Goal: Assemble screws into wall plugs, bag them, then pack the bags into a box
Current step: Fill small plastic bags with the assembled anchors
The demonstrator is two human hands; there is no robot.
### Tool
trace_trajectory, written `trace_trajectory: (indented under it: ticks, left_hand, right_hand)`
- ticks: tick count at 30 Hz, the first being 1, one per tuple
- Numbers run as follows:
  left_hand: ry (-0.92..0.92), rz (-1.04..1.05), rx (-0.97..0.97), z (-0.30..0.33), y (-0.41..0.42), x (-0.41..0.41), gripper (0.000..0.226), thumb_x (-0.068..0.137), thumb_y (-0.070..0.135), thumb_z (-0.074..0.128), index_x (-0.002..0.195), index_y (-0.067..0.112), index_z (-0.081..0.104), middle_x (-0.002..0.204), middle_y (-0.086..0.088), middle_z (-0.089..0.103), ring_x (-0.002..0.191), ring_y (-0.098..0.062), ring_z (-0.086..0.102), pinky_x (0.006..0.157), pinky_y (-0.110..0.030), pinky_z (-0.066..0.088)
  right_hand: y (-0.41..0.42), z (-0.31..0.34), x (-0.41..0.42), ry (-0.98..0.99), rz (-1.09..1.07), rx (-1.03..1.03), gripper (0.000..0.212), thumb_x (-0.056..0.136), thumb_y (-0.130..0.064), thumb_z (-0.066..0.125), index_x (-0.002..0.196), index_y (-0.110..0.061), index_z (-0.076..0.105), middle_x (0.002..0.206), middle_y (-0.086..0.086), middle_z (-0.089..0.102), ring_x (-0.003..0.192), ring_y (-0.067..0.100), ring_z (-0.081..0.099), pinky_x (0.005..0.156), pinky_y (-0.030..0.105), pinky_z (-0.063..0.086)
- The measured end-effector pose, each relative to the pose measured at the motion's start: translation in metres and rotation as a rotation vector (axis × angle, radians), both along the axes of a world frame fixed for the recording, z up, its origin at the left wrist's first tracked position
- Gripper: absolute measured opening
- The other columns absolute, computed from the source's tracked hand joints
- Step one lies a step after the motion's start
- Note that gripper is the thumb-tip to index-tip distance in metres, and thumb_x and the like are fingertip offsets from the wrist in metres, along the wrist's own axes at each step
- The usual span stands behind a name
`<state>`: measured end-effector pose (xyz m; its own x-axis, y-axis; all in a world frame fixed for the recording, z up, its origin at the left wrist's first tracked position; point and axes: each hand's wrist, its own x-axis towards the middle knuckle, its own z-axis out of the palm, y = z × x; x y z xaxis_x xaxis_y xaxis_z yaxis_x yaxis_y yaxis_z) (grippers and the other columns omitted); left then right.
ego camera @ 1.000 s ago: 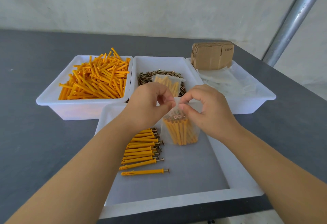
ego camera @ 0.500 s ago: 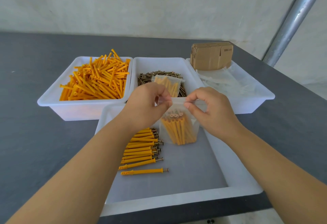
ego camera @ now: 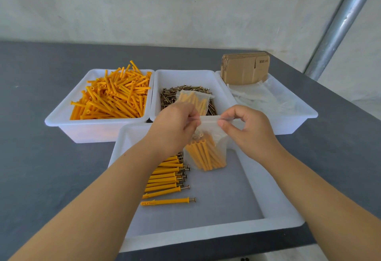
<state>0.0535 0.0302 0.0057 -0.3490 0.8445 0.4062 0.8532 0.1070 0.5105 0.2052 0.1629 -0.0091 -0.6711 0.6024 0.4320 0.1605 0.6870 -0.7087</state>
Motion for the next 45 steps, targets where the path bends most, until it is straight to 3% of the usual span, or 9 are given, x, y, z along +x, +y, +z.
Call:
trace_trajectory:
  ticks: [4,9,16,21,24,28,33,39,45]
  left_hand:
    - [-0.009,0.007,-0.002,0.002,0.0,0.002,0.004,0.09,0.02,0.067,0.093,0.02,0.065,0.092,0.003,0.063,0.088,-0.015,0.057,0.075,-0.032,0.048]
    - [0.038,-0.008,0.02,0.004,0.004,0.011,0.007,0.092,0.019,0.065,0.095,0.015,0.069,0.091,0.001,0.066,0.087,-0.019,0.06,0.078,-0.04,0.051]
    - [-0.01,0.028,0.015,0.002,0.002,0.005,0.004,0.094,0.015,0.062,0.094,0.014,0.066,0.088,-0.001,0.064,0.083,-0.016,0.056,0.076,-0.036,0.05]
    - [-0.113,-0.031,0.028,0.003,0.004,0.007,0.012,0.089,0.022,0.07,0.099,0.015,0.069,0.09,0.004,0.066,0.085,-0.014,0.059,0.075,-0.03,0.049]
    - [-0.156,-0.042,0.039,0.003,0.006,0.009,0.002,0.091,0.02,0.068,0.091,0.018,0.069,0.086,0.007,0.066,0.083,-0.01,0.06,0.076,-0.021,0.047]
    - [-0.167,-0.038,0.015,0.002,0.007,0.008,0.002,0.092,0.019,0.067,0.091,0.018,0.069,0.086,0.003,0.067,0.085,-0.013,0.061,0.08,-0.03,0.05]
    - [-0.21,-0.066,0.003,0.005,0.005,0.009,0.004,0.091,0.018,0.068,0.091,0.021,0.068,0.086,0.008,0.066,0.085,-0.009,0.06,0.081,-0.029,0.051]
    - [-0.254,-0.085,0.008,0.007,0.003,0.008,0.004,0.09,0.016,0.069,0.092,0.016,0.073,0.089,0.001,0.07,0.088,-0.014,0.064,0.085,-0.036,0.054]
    - [-0.191,-0.084,0.017,0.008,0.003,0.012,0.008,0.089,0.016,0.07,0.085,0.022,0.068,0.086,0.003,0.068,0.084,-0.011,0.061,0.08,-0.029,0.052]
  right_hand:
    - [-0.002,0.0,-0.001,-0.029,0.021,0.074,0.009,0.091,-0.016,0.067,0.09,-0.024,0.065,0.087,-0.017,0.063,0.093,-0.007,0.058,0.079,0.002,0.038]
    - [-0.008,0.0,-0.005,-0.025,0.098,0.195,0.005,0.091,-0.019,0.068,0.094,-0.022,0.067,0.092,-0.016,0.064,0.094,0.003,0.06,0.084,0.018,0.045]
    - [-0.003,0.001,0.002,0.055,0.059,0.048,0.012,0.09,-0.012,0.068,0.087,-0.024,0.067,0.086,-0.014,0.067,0.09,-0.003,0.062,0.081,0.002,0.039]
    - [-0.004,0.002,0.002,0.062,0.115,0.05,0.013,0.09,-0.006,0.065,0.085,-0.017,0.067,0.084,-0.011,0.067,0.089,0.004,0.063,0.084,0.004,0.041]
    - [-0.005,0.001,0.001,0.05,0.143,0.061,0.01,0.09,-0.007,0.066,0.085,-0.016,0.068,0.084,-0.01,0.068,0.089,0.006,0.064,0.084,0.006,0.041]
    - [-0.005,0.0,-0.001,0.038,0.147,0.025,0.005,0.09,-0.015,0.069,0.086,-0.018,0.071,0.085,-0.011,0.07,0.09,0.004,0.064,0.083,0.003,0.04]
    - [-0.005,0.001,-0.001,0.049,0.15,0.056,0.007,0.09,-0.012,0.068,0.085,-0.016,0.069,0.085,-0.009,0.069,0.089,0.005,0.064,0.083,0.005,0.041]
    - [-0.008,0.002,-0.001,0.04,0.186,0.04,0.005,0.09,-0.013,0.069,0.085,-0.016,0.07,0.085,-0.008,0.069,0.089,0.006,0.064,0.083,0.005,0.04]
    - [-0.008,0.001,-0.001,0.019,0.203,0.038,0.007,0.091,-0.01,0.067,0.085,-0.014,0.068,0.085,-0.006,0.068,0.088,0.007,0.063,0.084,0.004,0.039]
